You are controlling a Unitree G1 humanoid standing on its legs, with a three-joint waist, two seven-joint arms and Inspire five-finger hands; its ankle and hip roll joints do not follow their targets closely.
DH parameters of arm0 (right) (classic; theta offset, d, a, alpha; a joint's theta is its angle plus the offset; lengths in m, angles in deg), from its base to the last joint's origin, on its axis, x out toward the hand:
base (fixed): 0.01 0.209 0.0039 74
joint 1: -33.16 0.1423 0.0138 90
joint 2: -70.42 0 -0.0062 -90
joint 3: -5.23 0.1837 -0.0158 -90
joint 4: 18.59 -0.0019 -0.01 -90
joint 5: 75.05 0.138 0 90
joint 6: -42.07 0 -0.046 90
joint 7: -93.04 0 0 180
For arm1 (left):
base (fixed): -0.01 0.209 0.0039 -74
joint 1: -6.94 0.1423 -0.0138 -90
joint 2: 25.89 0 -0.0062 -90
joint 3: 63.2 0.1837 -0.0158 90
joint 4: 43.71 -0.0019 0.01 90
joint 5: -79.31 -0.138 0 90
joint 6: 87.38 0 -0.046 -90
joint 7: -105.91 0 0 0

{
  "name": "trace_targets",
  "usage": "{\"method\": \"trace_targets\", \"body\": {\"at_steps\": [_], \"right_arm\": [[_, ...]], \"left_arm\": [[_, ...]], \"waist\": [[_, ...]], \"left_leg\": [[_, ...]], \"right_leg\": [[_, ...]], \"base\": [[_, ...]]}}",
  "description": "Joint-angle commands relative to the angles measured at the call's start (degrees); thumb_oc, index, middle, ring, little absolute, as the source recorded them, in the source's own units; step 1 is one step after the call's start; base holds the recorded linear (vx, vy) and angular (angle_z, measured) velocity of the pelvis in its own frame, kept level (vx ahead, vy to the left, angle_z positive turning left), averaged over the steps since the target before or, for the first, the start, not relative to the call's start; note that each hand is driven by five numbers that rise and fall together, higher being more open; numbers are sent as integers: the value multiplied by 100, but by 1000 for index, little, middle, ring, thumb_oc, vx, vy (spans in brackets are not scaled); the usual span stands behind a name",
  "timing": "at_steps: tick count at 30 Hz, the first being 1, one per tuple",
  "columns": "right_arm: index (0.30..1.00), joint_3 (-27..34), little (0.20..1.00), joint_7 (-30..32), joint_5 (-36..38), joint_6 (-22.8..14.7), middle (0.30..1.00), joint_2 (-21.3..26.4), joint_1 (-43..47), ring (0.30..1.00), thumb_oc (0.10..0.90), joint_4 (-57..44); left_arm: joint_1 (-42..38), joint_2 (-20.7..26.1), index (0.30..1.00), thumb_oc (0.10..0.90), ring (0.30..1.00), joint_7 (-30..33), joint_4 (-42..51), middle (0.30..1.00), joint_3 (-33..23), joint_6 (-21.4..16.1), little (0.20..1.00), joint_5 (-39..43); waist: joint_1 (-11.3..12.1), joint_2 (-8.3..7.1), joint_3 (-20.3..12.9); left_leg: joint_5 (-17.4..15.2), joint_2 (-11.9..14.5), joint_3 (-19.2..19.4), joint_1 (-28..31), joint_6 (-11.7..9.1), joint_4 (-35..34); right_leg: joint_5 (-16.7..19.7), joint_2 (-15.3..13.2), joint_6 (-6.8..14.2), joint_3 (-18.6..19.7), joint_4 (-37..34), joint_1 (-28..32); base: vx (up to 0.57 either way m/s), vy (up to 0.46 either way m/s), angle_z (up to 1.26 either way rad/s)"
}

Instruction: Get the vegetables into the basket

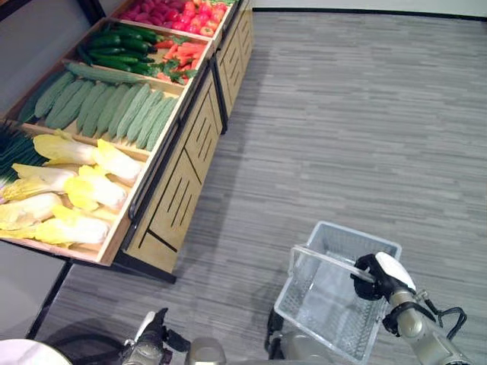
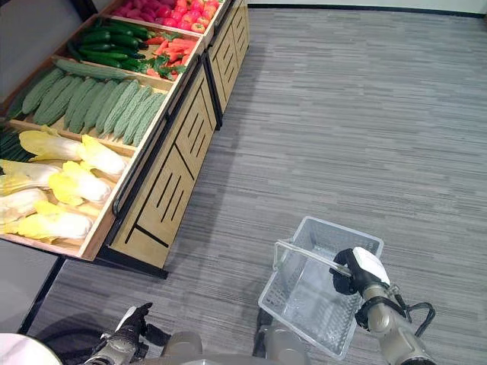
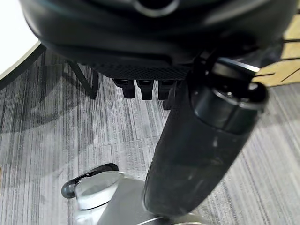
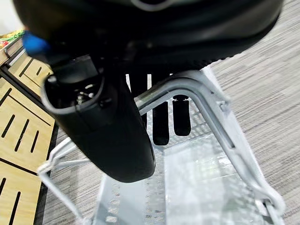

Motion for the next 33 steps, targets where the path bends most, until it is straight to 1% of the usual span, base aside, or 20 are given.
{"method": "trace_targets", "body": {"at_steps": [1, 2, 3, 4, 5, 6, 7, 10, 13, 15, 16, 23, 24, 26, 27, 28, 30, 31, 32, 33], "right_arm": [[300, 502, 300, 504, 234, -372, 300, 389, 185, 300, 400, -749], [300, 499, 300, 507, 234, -374, 300, 388, 181, 300, 400, -745], [300, 519, 300, 549, 204, -378, 300, 377, 183, 300, 400, -734], [300, 520, 300, 549, 204, -378, 300, 377, 183, 300, 400, -734], [300, 500, 300, 583, 161, -391, 300, 361, 206, 300, 400, -753], [300, 480, 300, 580, 141, -391, 300, 357, 220, 300, 400, -768], [300, 402, 300, 526, 62, -368, 300, 208, 256, 300, 400, -792], [300, 389, 300, 494, 20, -326, 300, 76, 240, 300, 400, -762], [300, 324, 300, 470, 15, -305, 300, -40, 308, 300, 400, -716], [300, 291, 300, 470, 29, -304, 300, -88, 353, 300, 400, -697], [300, 248, 300, 474, 38, -299, 300, -124, 410, 300, 400, -654], [300, 114, 300, 507, 35, -292, 300, -181, 575, 300, 400, -588], [300, 90, 300, 506, 33, -293, 300, -191, 598, 300, 400, -554], [300, 23, 300, 489, 12, -283, 300, -203, 648, 300, 400, -518], [300, -21, 300, 444, -33, -297, 300, -212, 644, 300, 400, -519], [300, -32, 300, 442, -43, -310, 300, -201, 644, 300, 400, -541], [300, -18, 300, 462, -31, -327, 300, -181, 631, 300, 400, -565], [300, -19, 300, 463, -31, -328, 300, -179, 631, 300, 400, -563], [300, -32, 300, 505, 15, -352, 300, -173, 656, 300, 400, -551], [300, -47, 300, 517, 5, -353, 300, -166, 659, 300, 400, -567]], "left_arm": [[-115, 232, 1000, 900, 1000, 102, 31, 1000, 143, 2, 1000, 1], [-111, 231, 1000, 900, 1000, 103, 31, 1000, 146, 1, 1000, 1], [-69, 228, 1000, 900, 1000, 103, 25, 1000, 153, 5, 1000, -42], [-69, 228, 1000, 900, 1000, 103, 25, 1000, 154, 5, 1000, -42], [-11, 240, 1000, 900, 1000, 100, -16, 1000, 139, 7, 1000, -139], [36, 250, 1000, 900, 1000, 88, -40, 1000, 114, 14, 1000, -166], [160, 218, 1000, 900, 1000, 54, -145, 1000, 10, 30, 1000, -250], [179, 233, 1000, 900, 1000, 44, -159, 1000, 26, 31, 1000, -354], [161, 261, 1000, 900, 1000, 43, -110, 1000, 38, 7, 1000, -351], [152, 282, 1000, 900, 1000, 52, -90, 1000, 17, 4, 1000, -318], [121, 322, 1000, 900, 1000, 78, -70, 1000, 1, -1, 1000, -292], [83, 417, 1000, 900, 1000, 115, -39, 1000, -5, 11, 1000, -254], [79, 426, 1000, 900, 1000, 119, -58, 1000, -17, 10, 1000, -251], [113, 446, 1000, 900, 1000, 109, -27, 1000, -38, 16, 1000, -237], [133, 446, 1000, 900, 1000, 97, -30, 1000, -6, 17, 1000, -259], [134, 437, 1000, 900, 1000, 101, -35, 1000, -21, 15, 1000, -229], [111, 429, 1000, 900, 1000, 123, -70, 1000, -28, 9, 1000, -197], [110, 427, 1000, 900, 1000, 123, -73, 1000, -28, 7, 1000, -197], [53, 401, 1000, 900, 1000, 157, -109, 1000, -5, 3, 1000, -173], [32, 393, 1000, 900, 1000, 166, -125, 1000, -2, 7, 1000, -180]], "waist": [[103, -207, 31], [108, -216, 26], [189, -162, -4], [191, -162, -3], [279, -102, -32], [319, -100, -45], [346, -140, -153], [371, -224, -182], [392, -305, -182], [412, -339, -177], [430, -399, -154], [487, -524, -108], [491, -528, -105], [508, -494, -85], [463, -415, -53], [428, -387, -44], [365, -366, -9], [347, -358, -4], [259, -394, 59], [188, -396, 89]], "left_leg": [[116, -326, 651, -230, 636, -1571], [126, -340, 664, -197, 641, -1617], [409, -314, 836, -426, 633, -2159], [411, -314, 839, -422, 633, -2163], [777, -250, 920, -606, 589, -2518], [794, -259, 940, -574, 597, -2536], [618, -441, 1058, -220, 770, -2762], [481, -569, 1211, -83, 898, -2786], [322, -677, 1308, 4, 1009, -2732], [257, -708, 1348, 26, 1046, -2704], [181, -745, 1387, 39, 1090, -2665], [10, -901, 1441, 115, 1228, -2634], [-5, -925, 1441, 145, 1255, -2647], [-92, -980, 1400, 238, 1361, -2652], [-162, -1025, 1249, 405, 1420, -2635], [-173, -1038, 1211, 475, 1406, -2659], [-203, -1054, 1109, 575, 1372, -2678], [-211, -1049, 1089, 584, 1368, -2678], [-289, -1083, 900, 685, 1309, -2670], [-347, -1075, 797, 773, 1274, -2673]], "right_leg": [[-36, -616, 808, 318, 444, 161], [-46, -628, 817, 324, 440, 170], [-80, -595, 847, 335, 391, 284], [-80, -596, 847, 338, 392, 285], [-145, -522, 859, 405, 342, 432], [-199, -507, 862, 463, 351, 500], [-294, -596, 981, 626, 451, 644], [-252, -743, 1107, 772, 543, 609], [-137, -876, 1219, 861, 564, 582], [-97, -910, 1254, 914, 584, 553], [1, -958, 1308, 944, 609, 509], [350, -1057, 1444, 1047, 767, 364], [393, -1073, 1464, 1056, 888, 325], [516, -1049, 1498, 1135, 1549, 126], [633, -853, 1427, 1332, 2026, -178], [558, -750, 1367, 1371, 1911, -349], [489, -691, 1305, 1363, 1624, -525], [478, -691, 1303, 1341, 1622, -506], [569, -656, 1323, 1512, 996, -731], [666, -637, 1360, 1588, 769, -752]], "base": [[64, 24, 46], [170, 83, 46], [122, 67, 25], [250, 149, 15], [216, 137, -17], [457, 392, -57], [366, 374, -70], [178, 260, -67], [76, 172, -33], [51, 122, -16], [61, 171, -3], [47, 114, -12], [53, 126, 5], [94, 150, -2], [162, 103, -8], [187, 58, 12], [118, -34, 33], [192, -125, 52], [225, -132, 58], [220, -130, 55]]}}
